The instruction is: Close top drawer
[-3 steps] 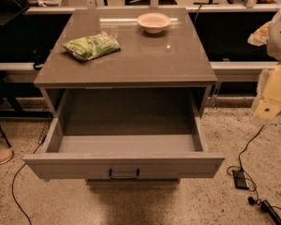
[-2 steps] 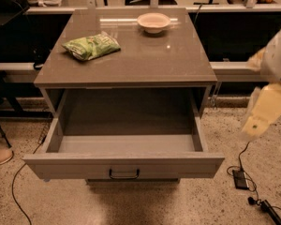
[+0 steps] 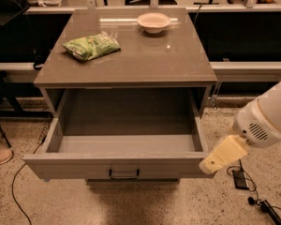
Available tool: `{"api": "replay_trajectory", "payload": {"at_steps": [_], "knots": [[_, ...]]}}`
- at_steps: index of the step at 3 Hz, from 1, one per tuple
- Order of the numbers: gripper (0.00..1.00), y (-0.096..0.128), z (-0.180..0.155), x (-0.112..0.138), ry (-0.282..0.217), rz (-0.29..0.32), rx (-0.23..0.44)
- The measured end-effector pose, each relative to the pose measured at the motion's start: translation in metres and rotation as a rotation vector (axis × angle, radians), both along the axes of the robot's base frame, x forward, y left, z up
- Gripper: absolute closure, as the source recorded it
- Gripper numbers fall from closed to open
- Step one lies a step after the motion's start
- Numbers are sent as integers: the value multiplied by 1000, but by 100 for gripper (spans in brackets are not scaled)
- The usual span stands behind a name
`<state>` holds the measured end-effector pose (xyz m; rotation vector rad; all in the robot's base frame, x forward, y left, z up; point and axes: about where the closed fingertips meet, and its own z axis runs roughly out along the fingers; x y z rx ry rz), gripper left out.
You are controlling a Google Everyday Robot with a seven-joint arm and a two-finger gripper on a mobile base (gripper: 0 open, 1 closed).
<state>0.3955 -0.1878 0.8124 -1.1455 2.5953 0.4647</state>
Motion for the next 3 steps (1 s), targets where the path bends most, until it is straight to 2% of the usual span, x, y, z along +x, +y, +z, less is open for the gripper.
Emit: {"api": "replay_trajectory", "payload": {"at_steps": [1, 2, 3], "knots": [[42, 18, -43, -14, 82, -80, 47], [66, 37, -82, -20, 131, -123, 81], [89, 52, -118, -15, 154, -149, 90]]}}
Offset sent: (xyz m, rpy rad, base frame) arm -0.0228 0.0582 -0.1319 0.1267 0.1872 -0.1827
